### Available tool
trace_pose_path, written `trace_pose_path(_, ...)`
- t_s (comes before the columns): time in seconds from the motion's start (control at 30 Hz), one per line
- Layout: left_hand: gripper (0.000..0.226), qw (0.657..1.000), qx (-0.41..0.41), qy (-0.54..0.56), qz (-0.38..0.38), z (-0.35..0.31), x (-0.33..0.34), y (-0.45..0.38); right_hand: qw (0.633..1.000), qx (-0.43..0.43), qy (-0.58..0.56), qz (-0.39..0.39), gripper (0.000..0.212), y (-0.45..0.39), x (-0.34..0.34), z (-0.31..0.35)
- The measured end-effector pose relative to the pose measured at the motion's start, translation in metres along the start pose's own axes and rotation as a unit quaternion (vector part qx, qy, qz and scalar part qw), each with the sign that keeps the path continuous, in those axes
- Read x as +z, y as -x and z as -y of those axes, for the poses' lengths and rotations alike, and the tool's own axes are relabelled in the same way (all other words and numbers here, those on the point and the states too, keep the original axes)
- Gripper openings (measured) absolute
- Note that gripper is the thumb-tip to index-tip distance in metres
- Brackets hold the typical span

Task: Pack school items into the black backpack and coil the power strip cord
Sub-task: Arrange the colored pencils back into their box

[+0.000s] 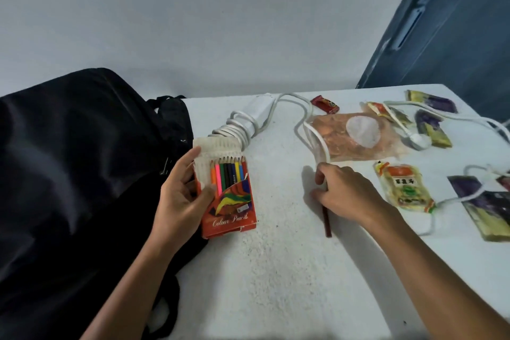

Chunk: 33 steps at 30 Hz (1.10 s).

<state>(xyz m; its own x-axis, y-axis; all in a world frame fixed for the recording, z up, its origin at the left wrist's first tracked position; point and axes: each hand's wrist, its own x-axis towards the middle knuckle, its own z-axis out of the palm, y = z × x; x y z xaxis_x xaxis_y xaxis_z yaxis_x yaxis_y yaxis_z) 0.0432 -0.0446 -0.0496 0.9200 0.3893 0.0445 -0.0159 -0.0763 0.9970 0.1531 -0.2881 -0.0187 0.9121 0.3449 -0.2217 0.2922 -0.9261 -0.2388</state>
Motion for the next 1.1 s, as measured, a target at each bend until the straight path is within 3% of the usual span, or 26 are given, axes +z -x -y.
trace_pose_path(0.27,0.059,1.0,-0.002,0.002,0.007,0.0,-0.001,0.002,0.999,-0.014,0.047,-0.007,0.023,0.006,0.007,0.012)
trace_pose_path(0.43,0.059,1.0,-0.005,0.016,0.013,-0.001,-0.001,0.004,0.99,-0.048,-0.099,-0.086,0.032,-0.008,0.009,0.023)
trace_pose_path(0.6,0.059,0.999,-0.009,0.031,0.03,-0.002,0.001,0.005,0.919,-0.1,-0.346,-0.16,0.012,-0.02,-0.002,0.055)
trace_pose_path(0.73,0.054,0.998,-0.005,0.054,0.036,0.0,-0.003,0.003,0.862,-0.135,-0.459,-0.168,0.009,-0.026,-0.004,0.089)
trace_pose_path(1.1,0.059,0.998,-0.011,0.056,0.035,0.001,-0.01,0.001,0.878,-0.233,-0.388,-0.152,0.011,-0.038,0.01,0.135)
